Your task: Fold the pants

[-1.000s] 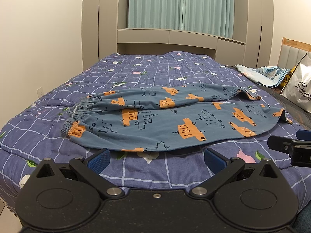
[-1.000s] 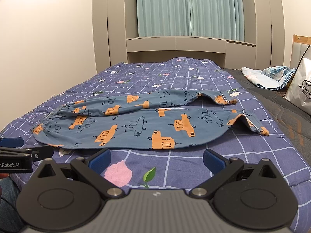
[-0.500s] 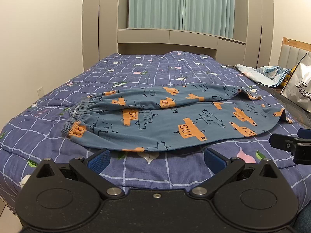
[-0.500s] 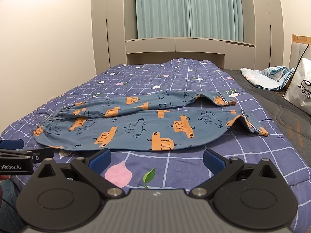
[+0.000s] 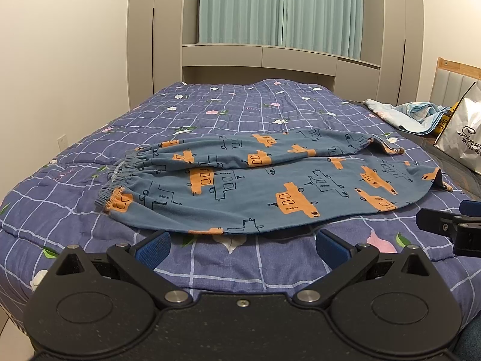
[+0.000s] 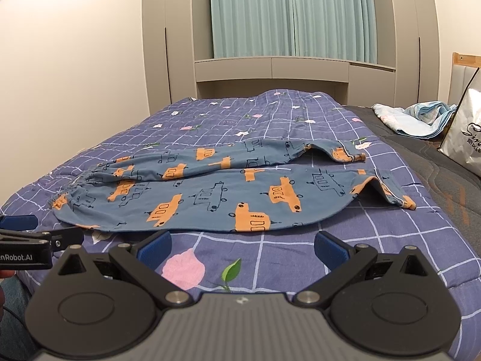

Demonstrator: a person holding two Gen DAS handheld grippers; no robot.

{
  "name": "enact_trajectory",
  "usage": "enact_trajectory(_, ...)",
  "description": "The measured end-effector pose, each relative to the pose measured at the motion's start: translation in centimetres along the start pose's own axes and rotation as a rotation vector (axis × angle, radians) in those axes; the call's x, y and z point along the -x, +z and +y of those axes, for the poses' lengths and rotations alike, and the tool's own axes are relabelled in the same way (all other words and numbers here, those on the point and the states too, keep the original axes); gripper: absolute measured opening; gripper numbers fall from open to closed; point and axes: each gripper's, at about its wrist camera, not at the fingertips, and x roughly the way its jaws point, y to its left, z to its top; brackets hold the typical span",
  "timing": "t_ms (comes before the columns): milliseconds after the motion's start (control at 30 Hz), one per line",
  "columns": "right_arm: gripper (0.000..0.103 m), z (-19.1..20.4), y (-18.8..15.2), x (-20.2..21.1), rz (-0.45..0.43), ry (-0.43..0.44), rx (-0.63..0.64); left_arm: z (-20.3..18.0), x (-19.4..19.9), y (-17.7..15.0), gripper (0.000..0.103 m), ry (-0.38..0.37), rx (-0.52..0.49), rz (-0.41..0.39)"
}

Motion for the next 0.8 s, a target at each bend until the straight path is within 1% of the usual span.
enact_trajectory(800, 0.103, -0.17, -0.14, -0.06, 0.006, 0.002, -0.005, 0.33, 0.07, -0.04, 0.102, 0.004, -0.002, 0.006)
